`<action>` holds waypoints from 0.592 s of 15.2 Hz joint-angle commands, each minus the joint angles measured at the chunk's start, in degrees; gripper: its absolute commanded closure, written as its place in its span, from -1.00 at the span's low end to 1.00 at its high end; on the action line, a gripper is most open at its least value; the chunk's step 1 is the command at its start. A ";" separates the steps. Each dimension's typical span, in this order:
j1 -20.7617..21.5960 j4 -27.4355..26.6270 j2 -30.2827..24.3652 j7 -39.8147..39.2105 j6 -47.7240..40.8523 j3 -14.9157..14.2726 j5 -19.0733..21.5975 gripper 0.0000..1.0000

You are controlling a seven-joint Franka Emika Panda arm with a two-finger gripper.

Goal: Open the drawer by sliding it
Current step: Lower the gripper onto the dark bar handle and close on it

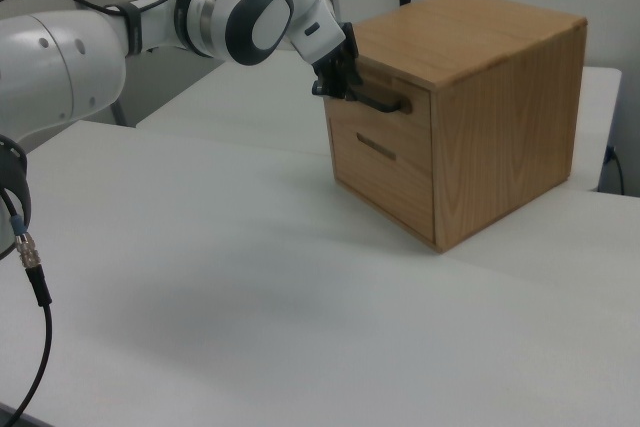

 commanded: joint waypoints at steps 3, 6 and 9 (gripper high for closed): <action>0.40 1.71 3.12 1.98 0.88 -0.43 -2.40 0.35; 0.48 1.71 3.12 2.06 0.88 -0.43 -3.28 0.35; 0.40 2.14 3.21 4.86 1.06 -0.51 -3.54 0.35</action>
